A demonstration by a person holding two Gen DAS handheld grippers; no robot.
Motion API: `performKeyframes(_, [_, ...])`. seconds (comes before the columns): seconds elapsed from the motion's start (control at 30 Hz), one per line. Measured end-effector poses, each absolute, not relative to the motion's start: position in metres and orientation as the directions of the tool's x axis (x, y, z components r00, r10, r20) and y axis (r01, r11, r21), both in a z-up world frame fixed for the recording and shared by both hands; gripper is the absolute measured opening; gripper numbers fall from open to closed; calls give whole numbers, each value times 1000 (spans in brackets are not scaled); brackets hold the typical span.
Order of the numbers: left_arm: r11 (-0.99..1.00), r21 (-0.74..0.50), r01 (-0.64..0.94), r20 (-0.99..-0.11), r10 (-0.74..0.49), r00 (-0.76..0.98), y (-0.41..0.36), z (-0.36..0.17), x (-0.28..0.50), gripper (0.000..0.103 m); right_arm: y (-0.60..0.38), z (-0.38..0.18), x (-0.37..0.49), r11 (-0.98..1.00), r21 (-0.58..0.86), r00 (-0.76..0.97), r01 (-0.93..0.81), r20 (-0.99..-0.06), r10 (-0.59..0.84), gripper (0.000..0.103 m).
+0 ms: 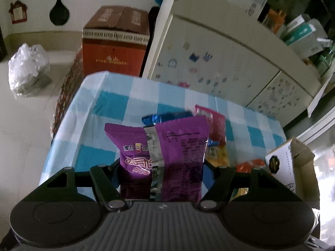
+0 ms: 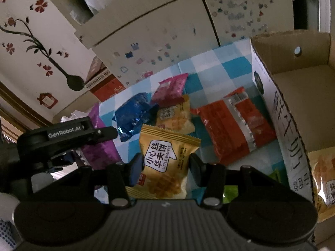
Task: Organize snacks
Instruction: 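Grasp the purple packet with the left tool while the right tool grasps a yellow waffle packet, then carry the purple and yellow packets into the cardboard box and open both tools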
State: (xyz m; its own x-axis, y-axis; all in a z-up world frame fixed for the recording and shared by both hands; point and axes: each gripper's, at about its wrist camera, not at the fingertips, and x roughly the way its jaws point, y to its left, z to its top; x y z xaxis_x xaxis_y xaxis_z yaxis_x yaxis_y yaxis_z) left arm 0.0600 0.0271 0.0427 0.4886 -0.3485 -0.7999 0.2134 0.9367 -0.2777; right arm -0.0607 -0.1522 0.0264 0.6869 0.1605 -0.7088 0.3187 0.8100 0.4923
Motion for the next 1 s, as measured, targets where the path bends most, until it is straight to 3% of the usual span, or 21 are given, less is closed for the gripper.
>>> performKeyframes(0.67, [937,-245,251,-755,-347,556,25,60,54,75,-161,52,-72,815,498,734,297,-664,138,49])
performKeyframes(1.0, [924,-243,296,-749,-373,548,12,60,49,75,-194,77,-88,796,472,755,378,-655,30,49])
